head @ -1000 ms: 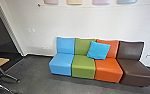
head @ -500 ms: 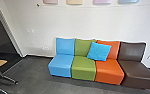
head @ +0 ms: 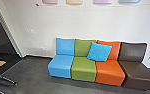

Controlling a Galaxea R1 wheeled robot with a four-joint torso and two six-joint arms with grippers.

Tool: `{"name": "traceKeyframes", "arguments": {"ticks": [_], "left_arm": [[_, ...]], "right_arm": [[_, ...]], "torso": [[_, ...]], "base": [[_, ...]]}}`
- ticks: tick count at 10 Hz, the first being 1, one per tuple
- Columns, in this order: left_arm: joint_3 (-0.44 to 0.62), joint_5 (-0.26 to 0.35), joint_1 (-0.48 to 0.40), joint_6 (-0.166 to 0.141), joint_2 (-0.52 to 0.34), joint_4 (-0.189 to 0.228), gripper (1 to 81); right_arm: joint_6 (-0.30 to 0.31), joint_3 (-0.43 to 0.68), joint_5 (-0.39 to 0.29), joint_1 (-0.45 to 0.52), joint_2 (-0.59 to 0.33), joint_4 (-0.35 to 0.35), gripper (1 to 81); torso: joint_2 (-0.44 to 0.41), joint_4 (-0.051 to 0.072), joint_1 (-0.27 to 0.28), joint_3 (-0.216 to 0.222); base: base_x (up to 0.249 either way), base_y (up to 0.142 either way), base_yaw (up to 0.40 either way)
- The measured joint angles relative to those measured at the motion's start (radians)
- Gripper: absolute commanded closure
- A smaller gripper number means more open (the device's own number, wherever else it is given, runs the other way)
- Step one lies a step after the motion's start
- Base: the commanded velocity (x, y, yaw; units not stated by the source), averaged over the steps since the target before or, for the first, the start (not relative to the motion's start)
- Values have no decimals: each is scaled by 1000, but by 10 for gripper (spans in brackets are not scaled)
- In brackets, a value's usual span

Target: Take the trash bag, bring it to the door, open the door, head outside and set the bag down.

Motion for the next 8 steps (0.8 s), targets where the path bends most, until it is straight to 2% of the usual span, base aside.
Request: {"name": "traceKeyframes", "arguments": {"ticks": [4, 6, 8], "left_arm": [[2, 8, 1, 0, -1, 0, 10], [38, 8, 1, 0, -20, 0, 10], [104, 8, 0, 0, -74, 0, 10]], "right_arm": [[0, 24, -3, 0, -12, 0, 10], [0, 109, -3, 0, -57, 0, 10], [0, 195, -3, 0, -108, 0, 10]], "torso": [[0, 0, 0, 0], [0, 0, 0, 0], [0, 0, 0, 0]], "base": [[0, 0, 0], [0, 0, 0], [0, 0, 0]]}}
